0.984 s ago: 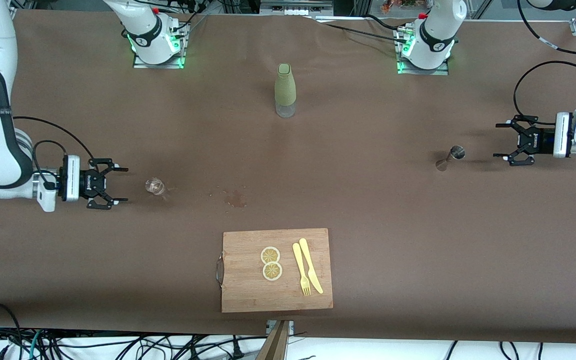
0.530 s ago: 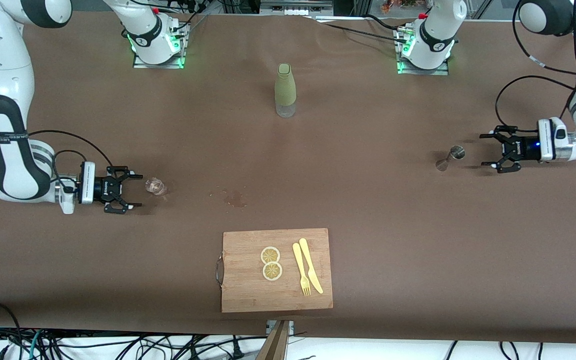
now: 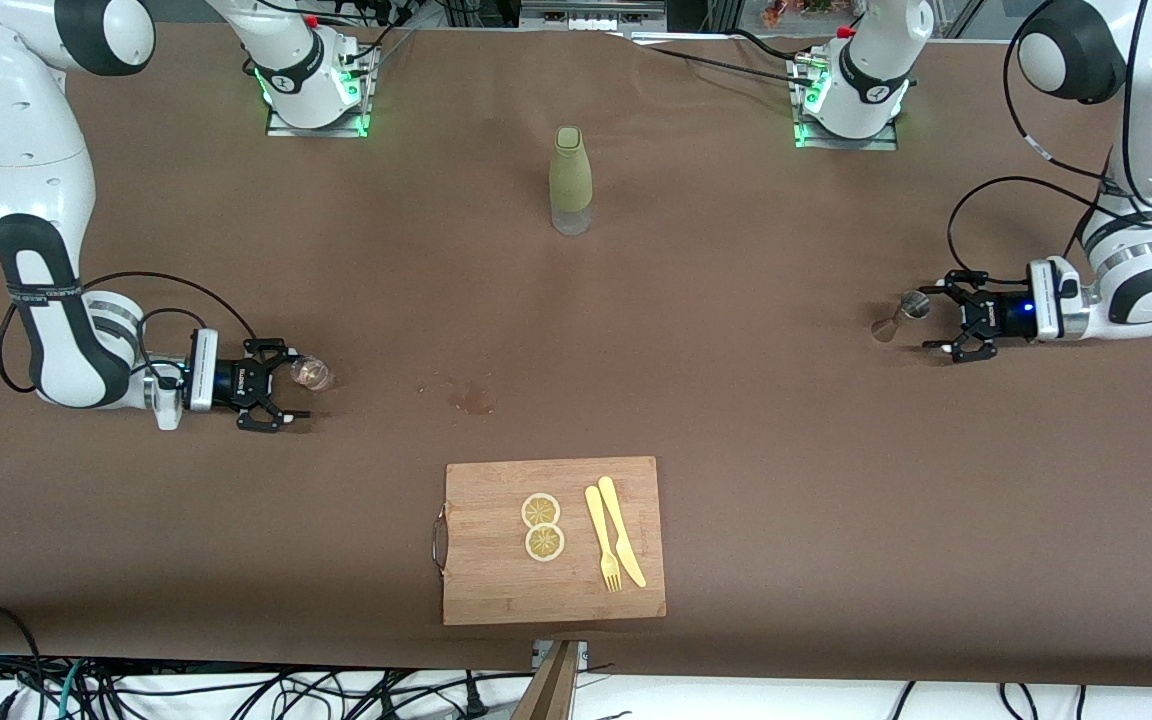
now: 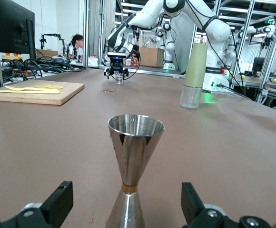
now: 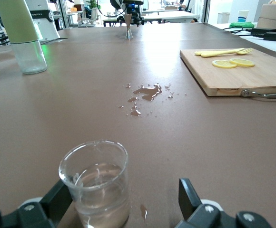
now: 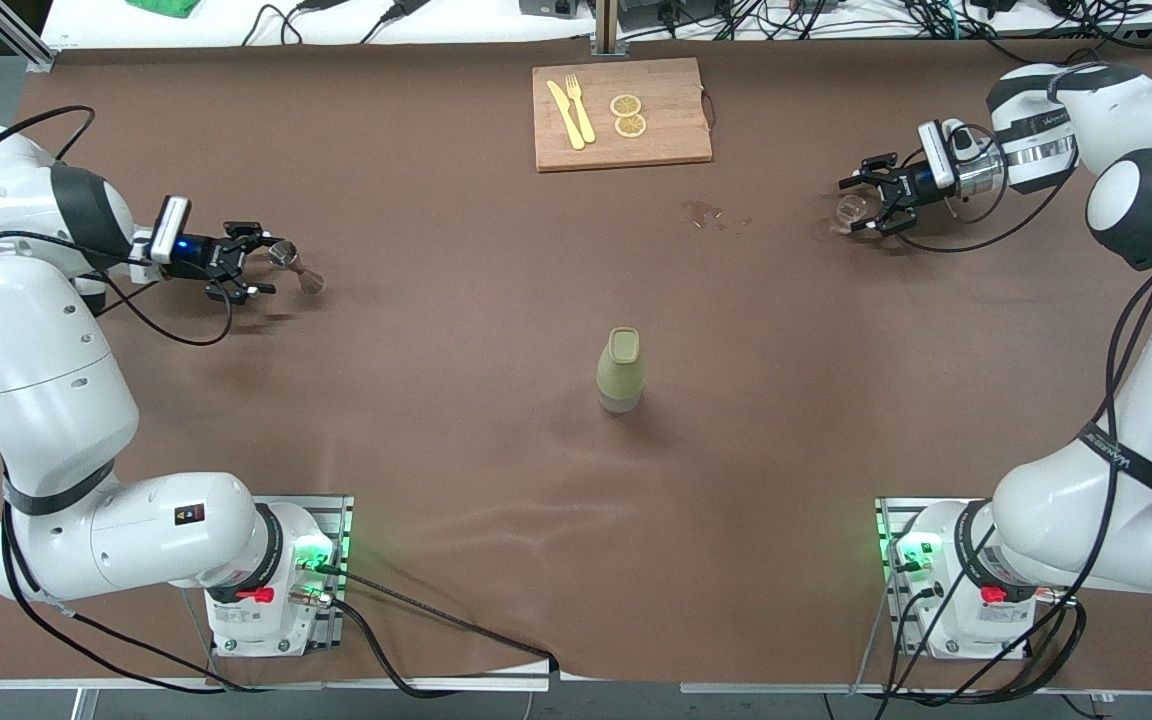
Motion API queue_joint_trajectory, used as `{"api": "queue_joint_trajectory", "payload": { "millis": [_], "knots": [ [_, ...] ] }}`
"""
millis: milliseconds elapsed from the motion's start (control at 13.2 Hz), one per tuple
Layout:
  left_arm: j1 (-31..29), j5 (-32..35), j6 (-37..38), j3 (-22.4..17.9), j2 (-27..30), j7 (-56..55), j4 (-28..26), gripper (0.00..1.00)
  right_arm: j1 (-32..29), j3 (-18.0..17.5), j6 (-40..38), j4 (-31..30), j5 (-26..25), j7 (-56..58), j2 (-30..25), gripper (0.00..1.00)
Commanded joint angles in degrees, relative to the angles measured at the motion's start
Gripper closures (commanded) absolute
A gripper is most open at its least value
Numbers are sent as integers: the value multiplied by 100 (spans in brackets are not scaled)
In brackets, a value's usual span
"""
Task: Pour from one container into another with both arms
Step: 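Close the right gripper on the glass cup while the left gripper grips the jigger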
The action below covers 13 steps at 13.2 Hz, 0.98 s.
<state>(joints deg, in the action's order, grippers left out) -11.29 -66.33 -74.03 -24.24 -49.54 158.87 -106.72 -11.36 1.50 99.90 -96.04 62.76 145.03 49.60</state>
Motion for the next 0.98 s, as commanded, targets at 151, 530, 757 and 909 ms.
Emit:
{"api": "queue_joint_trajectory", "payload": {
  "millis": [151, 530, 757, 909],
  "knots": [
    [118, -161, 11, -20, -143, 1313, -95, 0, 55, -114, -6, 51, 351, 412, 191, 1],
    [189, -214, 11, 68, -240, 1349, -95, 0, 90, -123, -15, 51, 351, 412, 252, 2],
    [189, -214, 11, 68, -240, 1349, -103, 5, 125, -132, -15, 51, 369, 403, 252, 6],
    [189, -188, 11, 68, -240, 1349, -103, 24, 169, -141, -24, 33, 483, 412, 252, 12]
  ]
}}
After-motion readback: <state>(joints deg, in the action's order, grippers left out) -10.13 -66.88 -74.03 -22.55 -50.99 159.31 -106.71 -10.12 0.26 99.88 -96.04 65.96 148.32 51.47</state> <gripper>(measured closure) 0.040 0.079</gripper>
